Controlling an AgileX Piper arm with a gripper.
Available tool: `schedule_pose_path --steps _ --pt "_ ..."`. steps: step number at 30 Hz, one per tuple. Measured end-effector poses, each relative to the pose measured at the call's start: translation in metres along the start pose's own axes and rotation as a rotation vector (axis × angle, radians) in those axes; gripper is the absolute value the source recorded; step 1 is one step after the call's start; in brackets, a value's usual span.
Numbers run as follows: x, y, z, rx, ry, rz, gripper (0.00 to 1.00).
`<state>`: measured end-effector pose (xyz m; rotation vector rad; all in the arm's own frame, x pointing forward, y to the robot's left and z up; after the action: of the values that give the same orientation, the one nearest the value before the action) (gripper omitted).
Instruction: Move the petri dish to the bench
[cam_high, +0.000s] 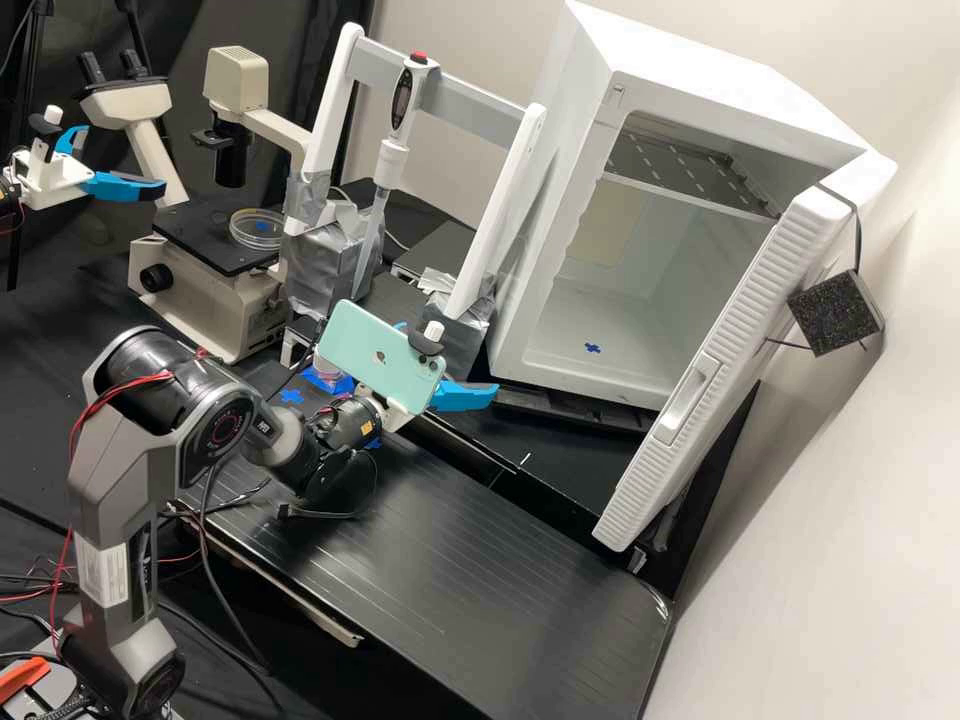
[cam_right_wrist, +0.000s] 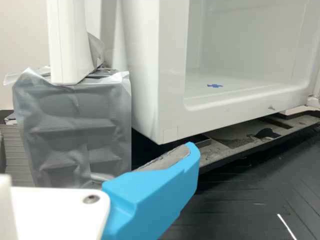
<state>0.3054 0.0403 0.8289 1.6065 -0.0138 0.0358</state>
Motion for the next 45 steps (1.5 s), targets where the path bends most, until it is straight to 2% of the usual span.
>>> schedule_pose_path --steps 9,14,18,20,25,30,33,35,45 --pt "-0.001 0.0 0.0 0.0 0.002 0.002 1.0" --pt "-0.018 0.002 0.002 0.017 0.013 0.004 1.0" --pt "-0.042 0.008 -0.004 0.057 0.078 0.029 1.0" --pt "-0.054 0.01 -0.007 0.067 0.112 0.043 1.0" --pt "-0.098 0.003 -0.033 0.082 0.268 0.033 1.0" --pt "-0.142 -0.012 -0.073 0.029 0.503 -0.021 1.0" --pt "-0.16 -0.021 -0.092 0.002 0.606 -0.049 1.0" --pt "-0.167 -0.027 -0.1 -0.01 0.642 -0.075 1.0" --pt "-0.183 -0.042 -0.148 -0.123 0.808 -0.128 1.0"
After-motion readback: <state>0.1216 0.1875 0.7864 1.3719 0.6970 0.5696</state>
